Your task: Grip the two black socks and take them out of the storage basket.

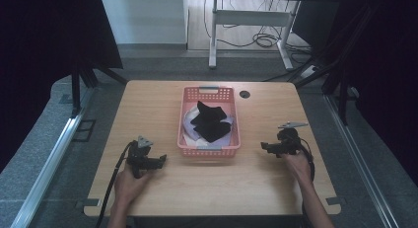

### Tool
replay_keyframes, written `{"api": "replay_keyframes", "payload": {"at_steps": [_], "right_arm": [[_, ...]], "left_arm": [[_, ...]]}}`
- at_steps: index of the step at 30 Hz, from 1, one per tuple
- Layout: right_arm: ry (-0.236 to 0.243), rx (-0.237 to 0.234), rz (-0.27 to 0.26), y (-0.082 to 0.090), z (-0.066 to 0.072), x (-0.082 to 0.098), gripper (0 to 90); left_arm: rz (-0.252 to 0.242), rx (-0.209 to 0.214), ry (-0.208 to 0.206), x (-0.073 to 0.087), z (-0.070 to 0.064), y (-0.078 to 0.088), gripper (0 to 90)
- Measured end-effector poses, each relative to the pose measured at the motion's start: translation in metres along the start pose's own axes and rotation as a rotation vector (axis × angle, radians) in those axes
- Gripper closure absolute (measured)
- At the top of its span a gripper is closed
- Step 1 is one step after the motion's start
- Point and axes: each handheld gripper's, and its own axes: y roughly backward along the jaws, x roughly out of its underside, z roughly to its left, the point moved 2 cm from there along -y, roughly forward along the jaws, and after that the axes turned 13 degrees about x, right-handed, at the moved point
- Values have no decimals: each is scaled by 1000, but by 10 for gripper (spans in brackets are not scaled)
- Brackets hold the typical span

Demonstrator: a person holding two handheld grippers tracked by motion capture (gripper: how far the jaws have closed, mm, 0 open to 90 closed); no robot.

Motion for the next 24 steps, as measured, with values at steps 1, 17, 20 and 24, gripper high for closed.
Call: {"api": "replay_keyframes", "payload": {"at_steps": [1,17,20,24], "right_arm": [[0,-1,1,0,0,0,133],[18,-14,13,0,2,0,132],[30,-21,6,0,3,-2,132],[16,-34,-8,2,5,-3,131]], "left_arm": [[0,0,0,0,0,0,119],[0,0,0,0,0,0,119],[0,0,0,0,0,0,119],[0,0,0,0,0,0,119]]}}
